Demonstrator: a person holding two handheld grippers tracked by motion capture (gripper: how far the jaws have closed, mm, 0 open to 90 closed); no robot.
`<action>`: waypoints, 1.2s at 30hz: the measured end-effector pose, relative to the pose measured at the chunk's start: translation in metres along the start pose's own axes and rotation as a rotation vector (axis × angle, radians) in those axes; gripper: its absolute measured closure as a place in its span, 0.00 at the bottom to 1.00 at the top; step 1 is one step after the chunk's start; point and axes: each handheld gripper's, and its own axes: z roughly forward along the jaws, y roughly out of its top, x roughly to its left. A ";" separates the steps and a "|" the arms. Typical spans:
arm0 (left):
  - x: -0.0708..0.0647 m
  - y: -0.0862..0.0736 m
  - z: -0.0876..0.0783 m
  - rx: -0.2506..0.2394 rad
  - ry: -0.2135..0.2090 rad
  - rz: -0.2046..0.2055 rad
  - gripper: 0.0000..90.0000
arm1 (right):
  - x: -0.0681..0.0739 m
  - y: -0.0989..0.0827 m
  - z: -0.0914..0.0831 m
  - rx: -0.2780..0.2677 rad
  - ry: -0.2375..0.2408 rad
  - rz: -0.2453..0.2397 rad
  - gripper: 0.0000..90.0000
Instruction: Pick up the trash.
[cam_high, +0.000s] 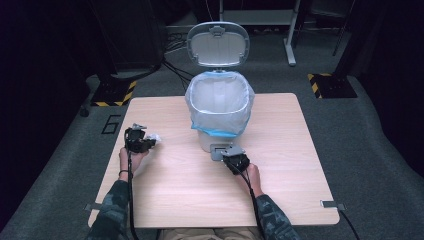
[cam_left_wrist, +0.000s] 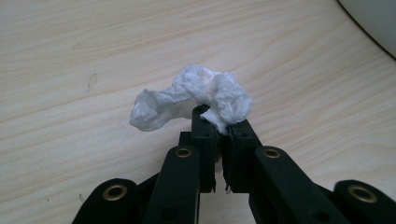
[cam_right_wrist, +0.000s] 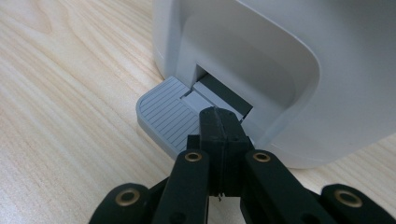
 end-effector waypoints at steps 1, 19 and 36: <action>-0.001 0.001 -0.001 -0.002 0.002 0.001 0.93 | 0.000 0.000 0.000 0.000 0.000 0.001 1.00; -0.036 0.022 -0.033 -0.030 -0.041 0.105 0.93 | -0.001 0.000 0.000 0.000 0.008 0.010 1.00; -0.065 0.044 -0.062 -0.065 -0.059 0.196 0.93 | -0.001 0.000 0.000 0.001 0.006 0.010 1.00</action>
